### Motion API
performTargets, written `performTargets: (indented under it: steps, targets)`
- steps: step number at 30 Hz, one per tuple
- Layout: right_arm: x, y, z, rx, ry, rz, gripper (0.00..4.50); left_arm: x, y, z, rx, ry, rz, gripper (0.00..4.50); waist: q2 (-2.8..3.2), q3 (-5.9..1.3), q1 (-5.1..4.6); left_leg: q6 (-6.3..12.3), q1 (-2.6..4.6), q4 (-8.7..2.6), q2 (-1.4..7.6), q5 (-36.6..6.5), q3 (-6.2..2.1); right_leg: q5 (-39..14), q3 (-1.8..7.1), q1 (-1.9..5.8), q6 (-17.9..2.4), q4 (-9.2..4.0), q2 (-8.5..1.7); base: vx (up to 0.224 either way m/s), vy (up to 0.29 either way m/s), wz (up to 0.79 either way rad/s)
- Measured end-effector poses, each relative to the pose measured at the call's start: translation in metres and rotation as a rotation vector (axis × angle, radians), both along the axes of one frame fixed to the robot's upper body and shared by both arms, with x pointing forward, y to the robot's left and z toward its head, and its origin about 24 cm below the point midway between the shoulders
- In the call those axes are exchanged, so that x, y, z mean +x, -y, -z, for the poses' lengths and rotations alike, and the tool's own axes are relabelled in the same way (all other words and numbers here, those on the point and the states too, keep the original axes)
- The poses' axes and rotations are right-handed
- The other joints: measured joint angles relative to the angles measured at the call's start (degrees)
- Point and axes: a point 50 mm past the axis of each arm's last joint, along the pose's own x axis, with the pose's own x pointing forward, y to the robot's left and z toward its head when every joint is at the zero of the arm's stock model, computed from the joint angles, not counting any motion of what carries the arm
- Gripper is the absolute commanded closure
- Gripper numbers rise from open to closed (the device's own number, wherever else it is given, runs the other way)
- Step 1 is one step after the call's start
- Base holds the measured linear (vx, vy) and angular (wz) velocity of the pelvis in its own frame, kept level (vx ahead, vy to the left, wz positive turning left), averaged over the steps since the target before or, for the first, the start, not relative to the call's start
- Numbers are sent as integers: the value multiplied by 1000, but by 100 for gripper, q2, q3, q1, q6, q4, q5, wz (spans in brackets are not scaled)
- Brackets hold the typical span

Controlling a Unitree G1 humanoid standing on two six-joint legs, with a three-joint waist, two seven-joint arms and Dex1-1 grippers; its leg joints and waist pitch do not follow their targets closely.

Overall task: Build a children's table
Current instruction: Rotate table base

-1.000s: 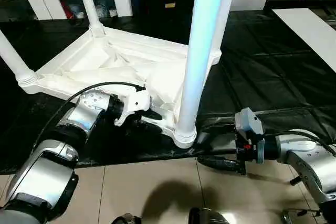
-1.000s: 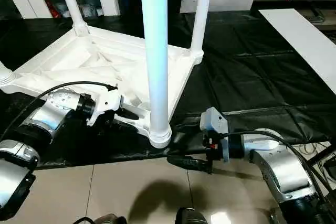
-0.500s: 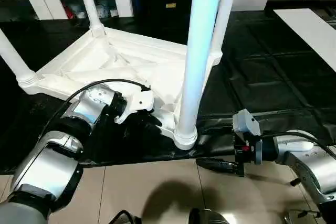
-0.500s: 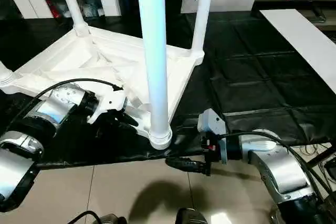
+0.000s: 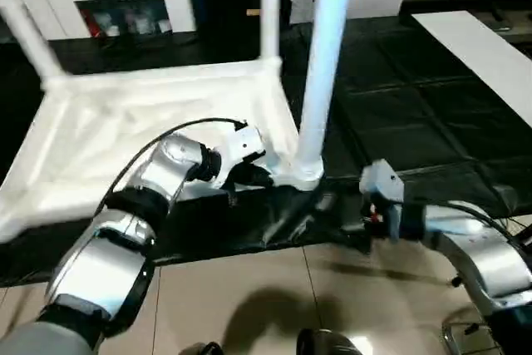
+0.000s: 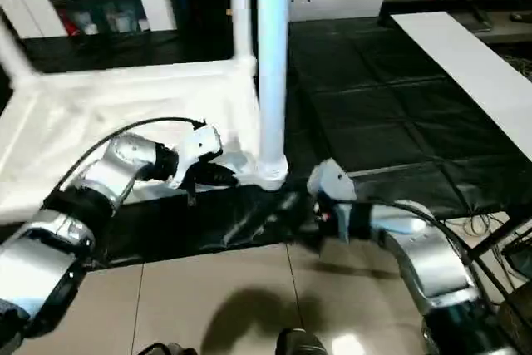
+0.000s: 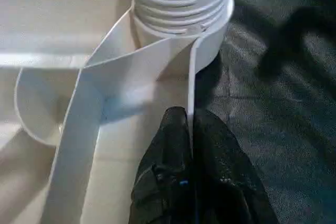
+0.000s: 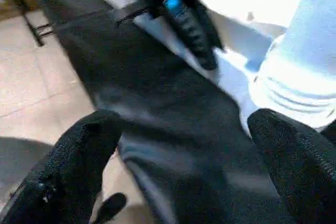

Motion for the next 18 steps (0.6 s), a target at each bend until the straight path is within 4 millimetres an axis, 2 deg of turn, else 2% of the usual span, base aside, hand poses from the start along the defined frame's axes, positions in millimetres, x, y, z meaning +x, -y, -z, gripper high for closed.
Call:
performTargets:
  steps: [8, 11, 13, 15, 18]
  targets:
    - [4, -6, 1, 7, 37, 62, 0, -7, -3, 3, 22, 220, 118, 448, -7, -4, 45, 24, -21, -5, 0, 13, -9, 0, -1, -9, -1, -1, 0, 0, 0, 0]
    - [2, -6, 4, 9, 27, 64, 0, -7, -8, 3, 20, 225, 109, 448, -10, -3, 52, 24, -20, -4, 1, 14, -7, 0, -1, -10, 0, 0, 0, 0, 0, 0]
    - [1, -7, 5, 15, 14, 65, 0, -7, -12, 3, 8, 202, 109, 393, -11, -2, 49, 24, -24, -4, 1, 14, -5, 0, 1, -16, -1, -1, -1, 0, 0, 0]
    - [0, -8, 5, 33, -3, 66, 0, -7, -16, -1, -39, 169, 106, 393, -11, -2, 52, 24, -23, -4, 1, 14, -5, 2, 2, -20, -3, 0, 0, 0, 0, 0]
    - [-3, -13, 3, 88, -23, 67, 0, -5, -25, -12, -105, 183, 89, 368, -14, -7, 79, 25, -19, -8, 2, 14, -4, 2, 1, -15, -4, 4, 0, 0, 0, 0]
